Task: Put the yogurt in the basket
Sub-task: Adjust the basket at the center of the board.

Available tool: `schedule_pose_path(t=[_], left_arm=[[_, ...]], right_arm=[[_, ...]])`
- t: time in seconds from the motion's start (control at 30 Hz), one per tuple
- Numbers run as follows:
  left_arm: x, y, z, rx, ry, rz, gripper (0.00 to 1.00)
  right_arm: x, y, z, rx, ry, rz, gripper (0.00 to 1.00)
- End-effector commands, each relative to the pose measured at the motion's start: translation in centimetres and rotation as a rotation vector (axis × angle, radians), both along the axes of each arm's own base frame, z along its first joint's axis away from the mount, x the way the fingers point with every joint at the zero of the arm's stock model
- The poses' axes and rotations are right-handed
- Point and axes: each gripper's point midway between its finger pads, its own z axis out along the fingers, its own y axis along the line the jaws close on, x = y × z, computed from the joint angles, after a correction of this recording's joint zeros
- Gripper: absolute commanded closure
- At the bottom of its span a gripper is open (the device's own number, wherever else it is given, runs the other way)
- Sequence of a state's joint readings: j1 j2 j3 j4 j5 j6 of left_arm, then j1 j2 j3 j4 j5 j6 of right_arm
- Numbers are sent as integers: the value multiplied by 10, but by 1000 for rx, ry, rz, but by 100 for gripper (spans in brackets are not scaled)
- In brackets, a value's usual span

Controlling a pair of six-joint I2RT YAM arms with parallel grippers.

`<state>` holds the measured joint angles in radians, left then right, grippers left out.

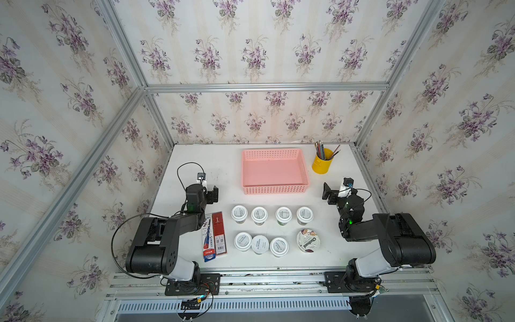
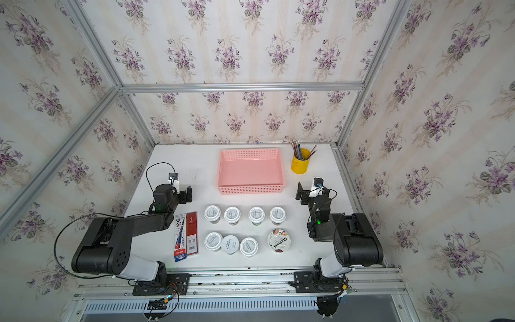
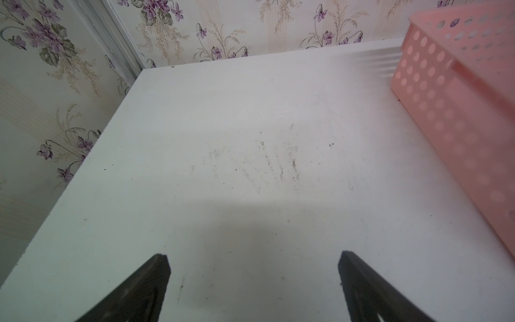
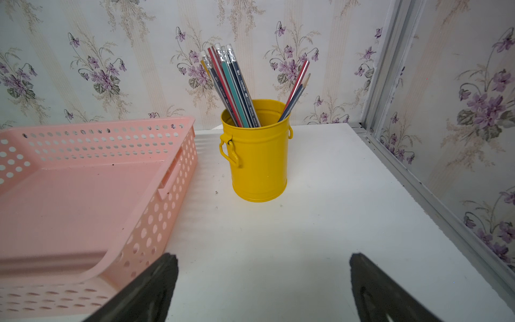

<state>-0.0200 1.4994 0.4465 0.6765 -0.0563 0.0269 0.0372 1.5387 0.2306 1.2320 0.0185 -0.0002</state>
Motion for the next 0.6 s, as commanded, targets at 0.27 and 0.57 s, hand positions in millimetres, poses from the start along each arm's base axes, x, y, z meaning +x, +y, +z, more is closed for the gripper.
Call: schedule_pose_path(t=[0.27, 0.57], left_arm=[[3, 0, 7, 1, -28, -4, 1], [-1, 23, 39, 24, 112, 159, 1]], right_arm=[[1, -2, 6, 2, -23, -11, 0], [-1, 5, 40, -70, -15, -139, 0]])
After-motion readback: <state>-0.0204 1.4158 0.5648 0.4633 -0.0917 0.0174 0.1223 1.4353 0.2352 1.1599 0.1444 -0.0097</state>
